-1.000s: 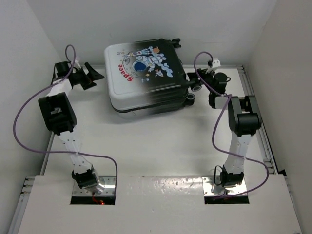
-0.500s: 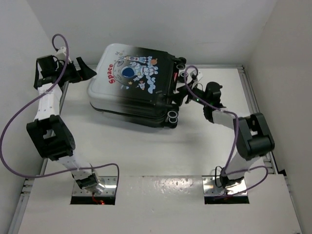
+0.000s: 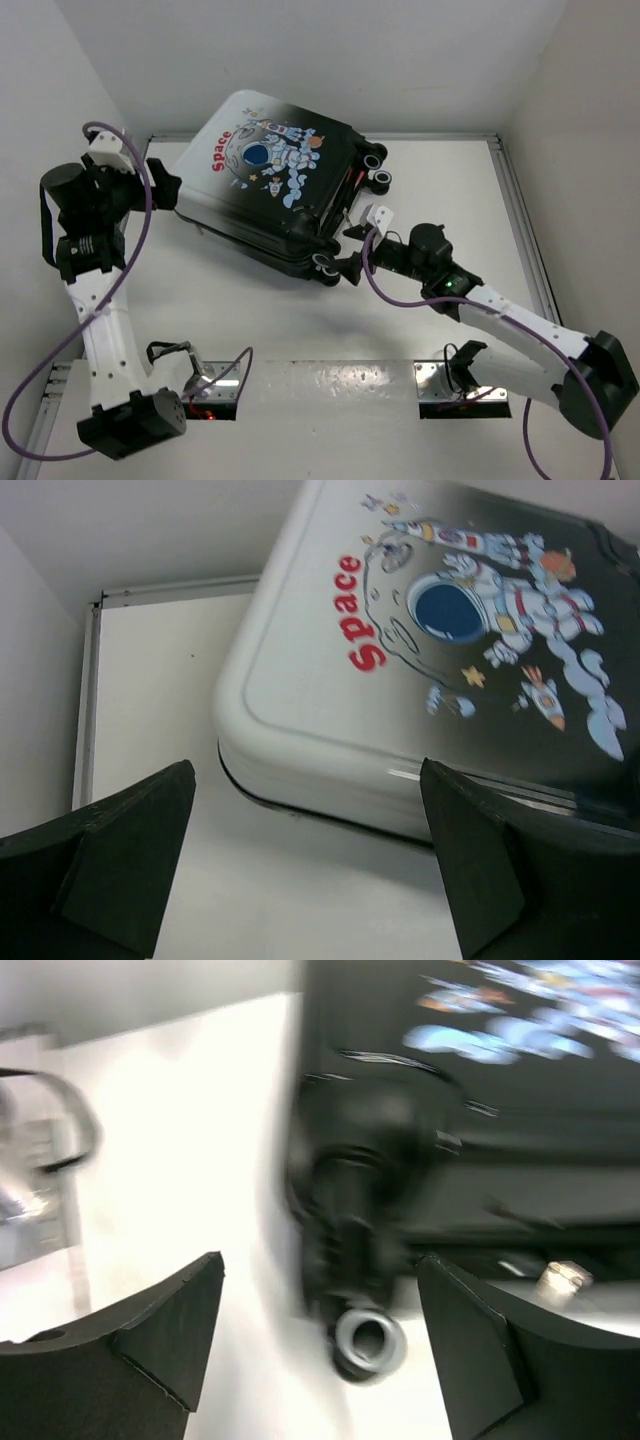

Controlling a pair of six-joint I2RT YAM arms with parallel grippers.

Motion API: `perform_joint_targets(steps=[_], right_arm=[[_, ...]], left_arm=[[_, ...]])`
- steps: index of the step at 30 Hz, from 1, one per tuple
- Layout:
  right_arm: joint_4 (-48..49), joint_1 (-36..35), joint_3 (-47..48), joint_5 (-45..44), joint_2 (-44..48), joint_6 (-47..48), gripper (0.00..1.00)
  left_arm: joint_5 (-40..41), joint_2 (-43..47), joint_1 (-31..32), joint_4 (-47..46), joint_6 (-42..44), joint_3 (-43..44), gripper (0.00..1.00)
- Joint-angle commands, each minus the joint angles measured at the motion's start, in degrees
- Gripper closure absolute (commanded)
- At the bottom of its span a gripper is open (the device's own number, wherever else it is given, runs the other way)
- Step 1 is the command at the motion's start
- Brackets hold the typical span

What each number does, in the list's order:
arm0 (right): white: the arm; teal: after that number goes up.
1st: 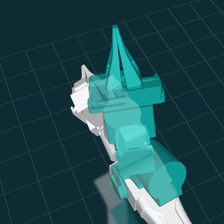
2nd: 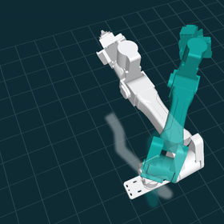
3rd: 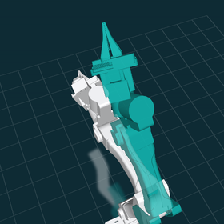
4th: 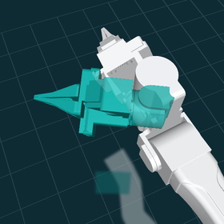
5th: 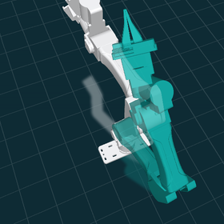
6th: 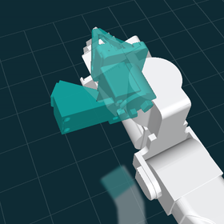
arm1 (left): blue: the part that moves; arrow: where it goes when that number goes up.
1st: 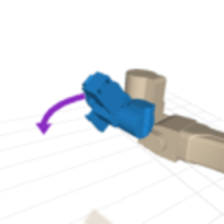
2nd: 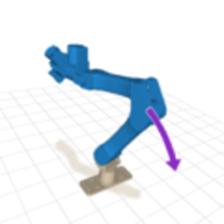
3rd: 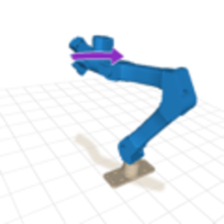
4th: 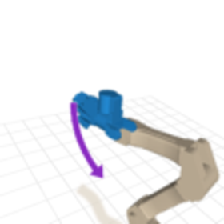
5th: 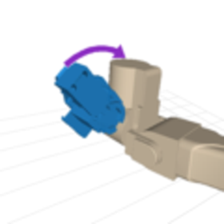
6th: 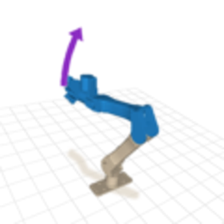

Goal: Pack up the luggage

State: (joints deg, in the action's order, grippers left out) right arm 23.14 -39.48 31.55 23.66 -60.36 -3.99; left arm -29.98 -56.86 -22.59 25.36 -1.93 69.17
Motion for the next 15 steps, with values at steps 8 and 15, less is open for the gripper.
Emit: perform_joint_targets(steps=[8,15], right_arm=[[-9.3,16.5,3.3,-16.2,3.5,1.1,0.08],[-16.9,29.5,19.0,-7.1,-11.6,3.5,0.11]], left_arm=[[-7.1,3.5,-0.4,19.2,11.2,-0.3,0.01],[-9.2,-1.4,-1.0,19.2,12.2,0.9,0.01]])
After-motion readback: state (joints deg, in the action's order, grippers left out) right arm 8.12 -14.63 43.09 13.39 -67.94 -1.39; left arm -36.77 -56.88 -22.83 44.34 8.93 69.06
